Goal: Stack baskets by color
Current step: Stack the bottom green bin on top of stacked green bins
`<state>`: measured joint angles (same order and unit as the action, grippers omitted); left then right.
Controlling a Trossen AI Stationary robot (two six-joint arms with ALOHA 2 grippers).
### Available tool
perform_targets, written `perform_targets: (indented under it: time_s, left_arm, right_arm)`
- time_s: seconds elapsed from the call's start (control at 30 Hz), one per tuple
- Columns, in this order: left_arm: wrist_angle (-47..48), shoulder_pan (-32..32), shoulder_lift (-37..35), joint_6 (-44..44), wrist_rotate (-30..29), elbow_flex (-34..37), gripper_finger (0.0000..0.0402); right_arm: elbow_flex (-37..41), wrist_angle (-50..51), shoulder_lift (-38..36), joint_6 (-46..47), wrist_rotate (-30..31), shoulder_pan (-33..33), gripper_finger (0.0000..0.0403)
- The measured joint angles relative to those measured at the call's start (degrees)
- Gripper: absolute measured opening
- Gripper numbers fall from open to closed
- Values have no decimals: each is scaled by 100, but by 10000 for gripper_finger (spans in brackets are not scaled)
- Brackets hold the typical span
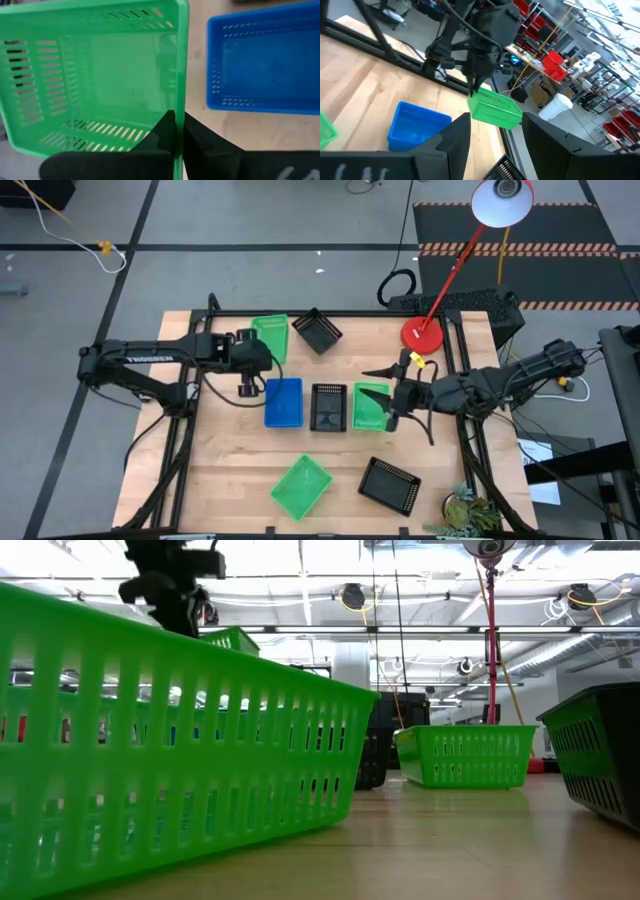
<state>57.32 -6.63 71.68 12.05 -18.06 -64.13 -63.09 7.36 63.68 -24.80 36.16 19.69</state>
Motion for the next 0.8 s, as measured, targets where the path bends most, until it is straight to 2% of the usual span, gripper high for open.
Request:
perform_targets:
  time_s: [0.2, 0.4, 0.57, 0.8]
  left_arm:
    - [118, 386, 2, -174, 0, -246, 9]
    - [291, 746, 406, -201, 0, -587, 8]
    - [319, 965, 1044, -167, 0, -1059, 17]
    - [308, 1271, 1687, 151, -2, -1597, 7]
  right_arm:
    - [0, -799, 436, -270, -17, -363, 171]
    - [-2, -1597, 676, -710, -251, -657, 171]
    - [-13, -1575, 714, -461, -794, -847, 171]
    - [-13, -1215, 730, -254, -942, -879, 171]
